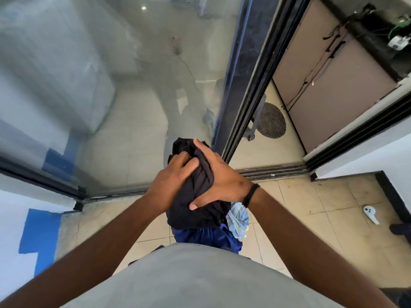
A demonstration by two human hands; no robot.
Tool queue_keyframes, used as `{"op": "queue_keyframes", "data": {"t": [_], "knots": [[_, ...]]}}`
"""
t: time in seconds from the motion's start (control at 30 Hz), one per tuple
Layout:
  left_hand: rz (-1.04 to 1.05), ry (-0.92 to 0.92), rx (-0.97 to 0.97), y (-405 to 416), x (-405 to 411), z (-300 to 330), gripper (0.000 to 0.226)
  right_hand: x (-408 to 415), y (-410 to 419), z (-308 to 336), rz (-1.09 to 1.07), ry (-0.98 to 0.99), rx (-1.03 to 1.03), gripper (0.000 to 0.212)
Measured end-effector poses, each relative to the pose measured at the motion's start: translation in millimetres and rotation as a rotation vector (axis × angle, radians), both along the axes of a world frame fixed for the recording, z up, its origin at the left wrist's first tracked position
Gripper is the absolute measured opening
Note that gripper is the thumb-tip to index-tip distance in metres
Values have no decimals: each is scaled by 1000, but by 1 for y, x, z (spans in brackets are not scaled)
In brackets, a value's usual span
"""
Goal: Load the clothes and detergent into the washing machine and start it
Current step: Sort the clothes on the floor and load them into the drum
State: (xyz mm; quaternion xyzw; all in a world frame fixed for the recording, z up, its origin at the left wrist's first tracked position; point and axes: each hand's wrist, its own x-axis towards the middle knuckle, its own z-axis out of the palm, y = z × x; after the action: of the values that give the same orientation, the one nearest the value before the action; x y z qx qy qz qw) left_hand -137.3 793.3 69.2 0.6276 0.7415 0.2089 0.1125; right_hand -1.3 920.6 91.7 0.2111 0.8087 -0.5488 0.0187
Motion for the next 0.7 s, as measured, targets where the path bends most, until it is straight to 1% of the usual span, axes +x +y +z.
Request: {"op": "queue_keyframes", "data": {"t": [0.07, 0.13, 0.2, 0.27, 0.33, 0.37, 0.43, 0.47, 0.53, 0.6, 0.7], "knots": [[17, 56, 10, -4, 1, 1, 58, -2, -6, -3, -22, 44, 62, 141], [65, 44, 19, -12, 3, -2, 61, -2, -11, -10, -35, 98, 98, 126], [105, -40, 9, -26, 8, -4, 67, -2, -14, -17, -31, 135, 189, 110], [170, -146, 25, -45, 15, -1, 79, -8, -16, -23, 10, 162, 277, 96], [277, -244, 45, -72, 25, 2, 100, -18, -24, -25, 67, 205, 302, 85], [348, -281, 33, -85, 29, 5, 115, -23, -30, -25, 96, 225, 283, 81], [541, -348, -28, -115, 36, 13, 146, -34, -46, -25, 184, 262, 263, 77], [641, -341, -50, -131, 40, 15, 155, -40, -58, -24, 245, 288, 267, 76], [777, -322, -77, -159, 49, 20, 161, -48, -83, -22, 367, 332, 262, 74], [890, -324, -66, -190, 60, 22, 160, -54, -119, -15, 508, 390, 244, 74], [1018, -362, 86, -232, 76, 20, 155, -58, -172, 0, 674, 462, 274, 77]]}}
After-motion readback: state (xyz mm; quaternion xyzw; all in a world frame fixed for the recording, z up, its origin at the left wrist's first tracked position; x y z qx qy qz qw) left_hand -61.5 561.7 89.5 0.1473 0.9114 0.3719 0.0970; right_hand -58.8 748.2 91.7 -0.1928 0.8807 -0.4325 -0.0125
